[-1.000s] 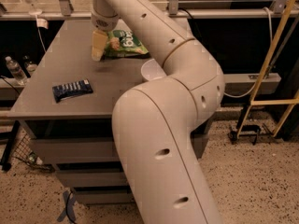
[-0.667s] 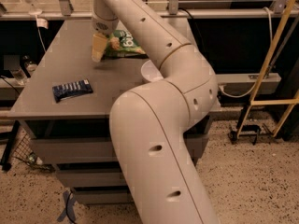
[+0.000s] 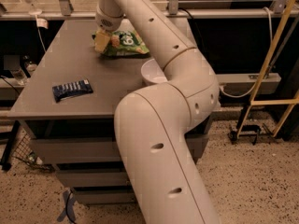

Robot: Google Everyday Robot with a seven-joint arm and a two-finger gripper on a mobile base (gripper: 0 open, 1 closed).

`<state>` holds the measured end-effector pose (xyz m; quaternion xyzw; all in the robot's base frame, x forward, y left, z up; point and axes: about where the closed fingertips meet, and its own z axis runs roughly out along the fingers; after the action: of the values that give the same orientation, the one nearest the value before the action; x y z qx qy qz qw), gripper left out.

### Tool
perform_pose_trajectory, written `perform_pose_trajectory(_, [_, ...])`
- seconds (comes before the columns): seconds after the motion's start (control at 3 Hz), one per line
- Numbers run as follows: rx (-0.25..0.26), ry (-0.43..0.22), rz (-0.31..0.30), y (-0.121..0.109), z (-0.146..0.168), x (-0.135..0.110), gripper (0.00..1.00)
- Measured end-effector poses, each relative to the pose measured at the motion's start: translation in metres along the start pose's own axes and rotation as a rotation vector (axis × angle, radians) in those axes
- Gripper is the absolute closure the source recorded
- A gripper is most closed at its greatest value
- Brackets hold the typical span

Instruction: Move green rice chip bag near rxbar blueberry

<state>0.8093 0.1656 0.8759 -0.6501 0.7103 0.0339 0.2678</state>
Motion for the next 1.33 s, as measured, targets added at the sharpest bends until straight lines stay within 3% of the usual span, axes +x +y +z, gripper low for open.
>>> perform_pose_trajectory(0.33, [-0.023, -0.096, -0.05, 0.005, -0.028, -0.012, 0.85])
perform_pose_trajectory(0.67, [-0.06, -0.205, -0.121, 0.02, -0.06, -0.027, 1.0])
perform_pose_trajectory(1.33, [-0.16, -0.38, -0.27, 0.063, -0.098, -0.065, 1.0])
